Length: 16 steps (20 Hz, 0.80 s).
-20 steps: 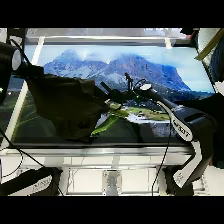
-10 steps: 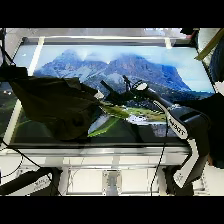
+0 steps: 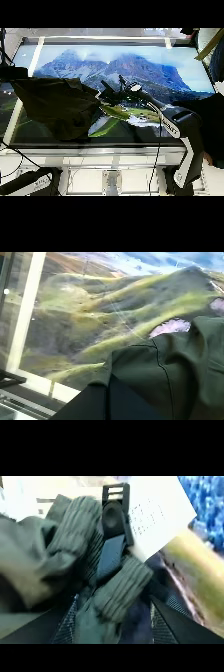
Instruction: Fold the clothes and pants, and hang the long-sleeved shirts on hangers.
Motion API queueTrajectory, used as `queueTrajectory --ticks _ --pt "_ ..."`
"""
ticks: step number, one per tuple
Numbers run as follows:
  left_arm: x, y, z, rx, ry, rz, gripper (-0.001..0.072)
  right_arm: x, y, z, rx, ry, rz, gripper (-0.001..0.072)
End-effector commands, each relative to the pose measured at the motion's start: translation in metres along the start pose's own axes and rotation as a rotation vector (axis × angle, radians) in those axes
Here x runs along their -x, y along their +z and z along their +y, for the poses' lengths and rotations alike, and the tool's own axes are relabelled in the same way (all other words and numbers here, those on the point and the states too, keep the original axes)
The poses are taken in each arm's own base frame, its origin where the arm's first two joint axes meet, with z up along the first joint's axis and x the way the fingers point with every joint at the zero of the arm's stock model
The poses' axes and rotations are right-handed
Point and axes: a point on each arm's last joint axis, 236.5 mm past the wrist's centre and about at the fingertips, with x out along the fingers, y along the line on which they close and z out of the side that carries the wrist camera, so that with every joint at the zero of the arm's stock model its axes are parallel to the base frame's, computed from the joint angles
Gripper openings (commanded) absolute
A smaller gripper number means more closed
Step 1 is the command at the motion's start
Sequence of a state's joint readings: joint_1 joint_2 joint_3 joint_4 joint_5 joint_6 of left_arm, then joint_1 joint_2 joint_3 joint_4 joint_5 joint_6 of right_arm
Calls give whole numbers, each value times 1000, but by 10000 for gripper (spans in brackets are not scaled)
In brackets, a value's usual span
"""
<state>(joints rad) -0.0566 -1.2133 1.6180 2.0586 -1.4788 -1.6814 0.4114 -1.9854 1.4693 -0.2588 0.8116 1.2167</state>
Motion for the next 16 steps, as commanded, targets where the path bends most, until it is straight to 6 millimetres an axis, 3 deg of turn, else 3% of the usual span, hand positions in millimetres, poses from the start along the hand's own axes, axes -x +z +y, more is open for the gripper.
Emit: queueTrajectory --ticks 1,7,8,10,11,13,16 --pt "-1 0 0 1 -2 2 6 -16 -13 -2 -58 28 58 473" --pt "-1 0 0 2 -2 1 6 -32 -1 5 -34 31 6 418" --pt "-1 0 0 2 -2 1 6 -37 0 9 -21 42 14 372" --pt "-1 0 0 1 -2 2 6 -44 10 20 27 62 -4 42" --pt "-1 0 0 1 -2 1 6 -41 16 31 69 76 -20 25" --pt "-1 0 2 0 8 -1 6 -22 28 55 140 116 -9 25" --pt "0 7 18 -17 75 -30 6 45 36 77 300 81 75 25"
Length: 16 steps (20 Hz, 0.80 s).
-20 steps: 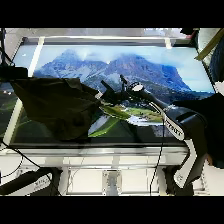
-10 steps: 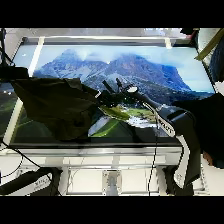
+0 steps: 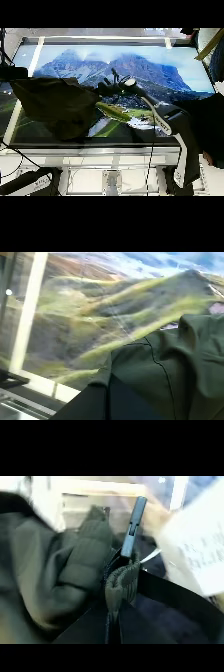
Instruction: Fold the clothes and pants, and hang the long-sleeved shirts on hangers.
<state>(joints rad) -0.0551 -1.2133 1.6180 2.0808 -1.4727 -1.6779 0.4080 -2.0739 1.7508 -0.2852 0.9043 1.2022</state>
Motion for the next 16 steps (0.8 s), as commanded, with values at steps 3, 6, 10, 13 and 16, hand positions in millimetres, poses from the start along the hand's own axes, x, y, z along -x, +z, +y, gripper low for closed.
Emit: queueTrajectory --ticks 3,6,10,13,16 --pt "1 11 22 -14 90 -44 6 139 12 43 250 -169 115 24" --pt "1 24 22 -4 85 -102 6 234 3 77 359 -367 99 24" --pt "1 43 20 34 73 -179 6 325 -63 142 422 -517 111 25" --pt "-8 63 -7 51 -15 -242 6 343 -87 174 456 -549 55 24" --pt "-40 68 -35 25 -58 -209 6 323 -84 142 431 -630 84 25"
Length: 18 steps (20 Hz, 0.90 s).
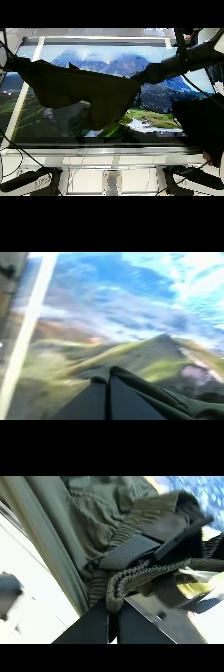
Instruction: Fold the clothes and pants, and hang the long-sleeved shirts on hangers.
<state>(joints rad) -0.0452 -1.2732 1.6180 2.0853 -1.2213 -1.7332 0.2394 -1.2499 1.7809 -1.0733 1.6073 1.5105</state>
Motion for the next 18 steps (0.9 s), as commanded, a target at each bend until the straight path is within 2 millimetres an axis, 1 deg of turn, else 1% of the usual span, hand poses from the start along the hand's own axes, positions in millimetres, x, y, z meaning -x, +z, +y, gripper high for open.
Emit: queueTrajectory --ticks 1,2,4,6,7,8,10,12,14,15,16,17,18 --pt "-35 4 -27 -17 -40 1 6 -26 -23 -29 -45 -136 74 25" --pt "-46 4 -36 -27 -48 6 6 -51 -28 -47 -76 -156 102 24" --pt "-66 11 -61 -33 -83 -22 6 -102 -35 -88 -147 -196 125 24" --pt "-79 28 -94 -30 -141 -98 6 -143 -39 -129 -268 -228 120 25" --pt "-83 39 -112 -35 -172 -149 6 -158 -40 -147 -315 -241 120 24" --pt "-86 49 -130 -43 -201 -196 6 -170 -39 -162 -354 -251 111 24" --pt "-89 63 -162 -40 -259 -274 6 -186 -32 -185 -398 -270 72 25" --pt "-94 71 -185 5 -307 -318 6 -192 -25 -200 -427 -287 29 24" --pt "-104 66 -198 47 -332 -301 18 -192 -17 -206 -427 -295 -11 26" --pt "-106 61 -206 70 -357 -277 280 -191 -15 -207 -420 -296 -19 46" --pt "-105 57 -209 95 -374 -253 641 -190 -14 -208 -416 -299 -22 171" --pt "-101 52 -204 102 -368 -225 720 -187 -13 -209 -419 -301 -26 349" --pt "-96 48 -194 99 -347 -199 720 -179 -12 -211 -422 -304 -37 382"
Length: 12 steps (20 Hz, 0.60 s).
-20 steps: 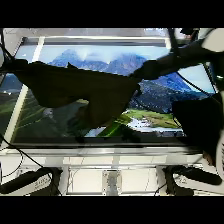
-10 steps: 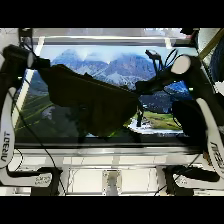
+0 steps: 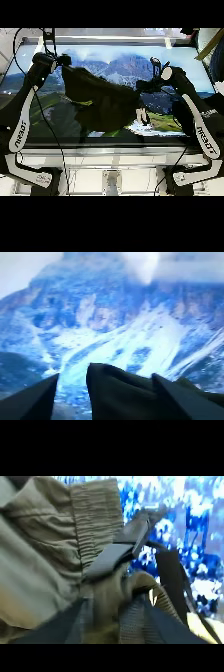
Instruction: Fold the clothes and pants, and hang the long-sleeved shirts on hangers.
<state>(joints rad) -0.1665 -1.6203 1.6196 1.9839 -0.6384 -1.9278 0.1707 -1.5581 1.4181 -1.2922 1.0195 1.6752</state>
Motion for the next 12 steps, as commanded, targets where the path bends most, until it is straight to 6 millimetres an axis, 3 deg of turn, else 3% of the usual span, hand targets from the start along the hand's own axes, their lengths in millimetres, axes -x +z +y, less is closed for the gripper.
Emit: queueTrajectory --ticks 1,4,6,7,9,11,12 --pt "20 -7 15 45 36 66 720 15 13 -9 0 -4 -50 382" --pt "87 -6 93 35 245 148 719 71 9 -34 55 -68 -62 382" --pt "134 -19 131 54 314 217 717 118 3 -54 71 -128 -87 383" --pt "154 -37 148 71 347 269 717 142 -2 -63 76 -156 -98 382" --pt "184 -101 166 111 390 427 717 179 -19 -74 89 -189 -116 382" --pt "201 -170 156 187 360 528 714 194 -47 -81 82 -201 -129 382" --pt "206 -199 137 229 298 553 714 193 -67 -84 73 -202 -122 382"
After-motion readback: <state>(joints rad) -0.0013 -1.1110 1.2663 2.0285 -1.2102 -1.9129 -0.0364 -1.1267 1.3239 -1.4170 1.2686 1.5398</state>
